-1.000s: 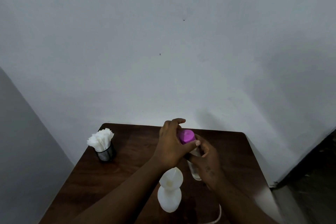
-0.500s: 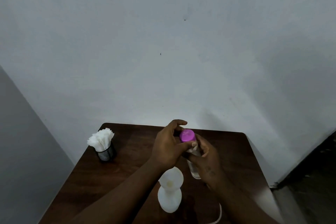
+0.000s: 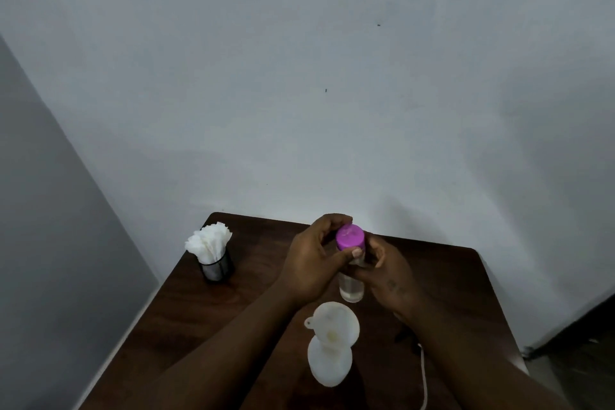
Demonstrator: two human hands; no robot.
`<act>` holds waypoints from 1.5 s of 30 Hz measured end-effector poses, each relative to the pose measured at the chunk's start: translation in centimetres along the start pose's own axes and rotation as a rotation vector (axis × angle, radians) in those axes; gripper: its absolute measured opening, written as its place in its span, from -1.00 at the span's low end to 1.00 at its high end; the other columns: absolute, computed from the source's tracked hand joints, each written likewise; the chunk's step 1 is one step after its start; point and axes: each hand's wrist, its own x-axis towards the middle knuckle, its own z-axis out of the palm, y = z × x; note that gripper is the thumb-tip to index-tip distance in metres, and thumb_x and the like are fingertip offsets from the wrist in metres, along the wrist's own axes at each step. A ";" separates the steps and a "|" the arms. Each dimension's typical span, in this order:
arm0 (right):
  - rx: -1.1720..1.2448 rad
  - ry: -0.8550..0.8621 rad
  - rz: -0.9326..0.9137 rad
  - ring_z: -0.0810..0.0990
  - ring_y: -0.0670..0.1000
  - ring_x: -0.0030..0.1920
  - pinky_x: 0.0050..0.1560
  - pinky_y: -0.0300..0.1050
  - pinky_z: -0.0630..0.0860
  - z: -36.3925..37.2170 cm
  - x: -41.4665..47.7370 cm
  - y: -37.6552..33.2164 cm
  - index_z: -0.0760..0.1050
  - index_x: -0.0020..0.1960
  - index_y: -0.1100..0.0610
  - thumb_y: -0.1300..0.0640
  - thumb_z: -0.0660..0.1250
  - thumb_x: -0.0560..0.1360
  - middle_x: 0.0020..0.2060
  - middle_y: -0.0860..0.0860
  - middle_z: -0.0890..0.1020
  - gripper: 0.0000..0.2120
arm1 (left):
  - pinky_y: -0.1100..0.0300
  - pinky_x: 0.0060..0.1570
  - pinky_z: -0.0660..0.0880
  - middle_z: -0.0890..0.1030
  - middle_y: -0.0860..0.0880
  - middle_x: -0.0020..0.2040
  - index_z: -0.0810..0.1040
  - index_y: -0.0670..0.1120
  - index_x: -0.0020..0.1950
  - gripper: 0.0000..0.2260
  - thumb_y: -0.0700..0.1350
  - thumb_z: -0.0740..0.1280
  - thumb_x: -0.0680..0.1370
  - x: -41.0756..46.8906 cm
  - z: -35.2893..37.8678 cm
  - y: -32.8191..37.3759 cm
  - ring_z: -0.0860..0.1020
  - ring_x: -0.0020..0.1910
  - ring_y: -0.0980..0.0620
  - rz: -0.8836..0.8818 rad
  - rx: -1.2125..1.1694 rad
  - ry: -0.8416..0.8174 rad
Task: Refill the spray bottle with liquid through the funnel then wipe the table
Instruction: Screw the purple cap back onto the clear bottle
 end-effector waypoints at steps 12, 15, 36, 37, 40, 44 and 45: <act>-0.105 -0.210 -0.034 0.63 -0.08 0.16 0.22 0.03 0.57 7.9 8.9 0.7 0.52 0.33 -0.02 -0.04 0.62 0.29 0.14 -0.11 0.67 -0.36 | -0.09 0.38 0.49 0.66 0.03 0.26 0.56 -0.01 0.33 -0.61 -0.24 0.48 0.53 1.5 -8.5 -6.7 0.59 0.30 0.06 -0.205 -0.091 0.055; -0.138 -0.247 -0.039 0.60 -0.08 0.20 0.21 -0.15 0.54 10.1 10.7 1.2 0.51 0.35 0.02 0.06 0.61 0.33 0.17 -0.10 0.66 -0.38 | -0.12 0.36 0.50 0.67 0.05 0.23 0.57 0.07 0.28 -0.61 -0.20 0.51 0.51 1.9 -10.3 -8.7 0.61 0.28 0.06 -0.226 -0.044 0.059; -0.337 -0.296 -0.007 0.54 -0.05 0.21 0.09 -0.38 0.36 17.4 17.6 6.1 0.51 0.35 0.09 0.11 0.63 0.29 0.22 0.02 0.63 -0.34 | 0.06 0.35 0.51 0.63 0.06 0.27 0.52 -0.07 0.39 -0.54 -0.20 0.51 0.51 4.4 -15.2 -18.3 0.58 0.28 0.15 -0.306 0.120 0.033; -0.339 -0.294 -0.013 0.54 -0.04 0.20 0.07 -0.42 0.35 17.3 17.5 6.1 0.51 0.34 0.10 0.12 0.63 0.29 0.22 0.03 0.63 -0.34 | 0.07 0.35 0.51 0.63 0.06 0.28 0.52 -0.07 0.39 -0.54 -0.20 0.51 0.51 4.4 -15.3 -18.4 0.58 0.28 0.15 -0.309 0.121 0.024; -0.343 -0.302 -0.024 0.56 -0.01 0.22 0.13 -0.35 0.40 17.4 17.4 6.3 0.50 0.33 0.09 0.12 0.64 0.28 0.21 0.03 0.64 -0.34 | 0.06 0.36 0.50 0.62 0.07 0.30 0.50 -0.04 0.41 -0.51 -0.16 0.52 0.51 4.0 -15.4 -18.6 0.57 0.31 0.13 -0.327 0.107 0.011; -0.347 -0.309 0.017 0.54 0.00 0.25 0.26 -0.11 0.44 17.4 17.1 6.2 0.49 0.33 0.06 0.09 0.63 0.28 0.24 0.02 0.61 -0.33 | 0.38 0.25 0.47 0.59 0.11 0.30 0.48 -0.05 0.44 -0.44 -0.13 0.56 0.47 3.5 -15.6 -18.2 0.54 0.26 0.32 -0.317 0.142 0.033; -0.343 -0.311 0.024 0.53 -0.03 0.24 0.25 -0.14 0.44 17.3 17.1 6.2 0.49 0.33 0.04 0.07 0.64 0.26 0.24 -0.01 0.61 -0.32 | 0.45 0.21 0.45 0.58 0.11 0.29 0.47 -0.05 0.44 -0.42 -0.14 0.57 0.46 3.5 -15.7 -18.0 0.52 0.24 0.38 -0.310 0.164 0.040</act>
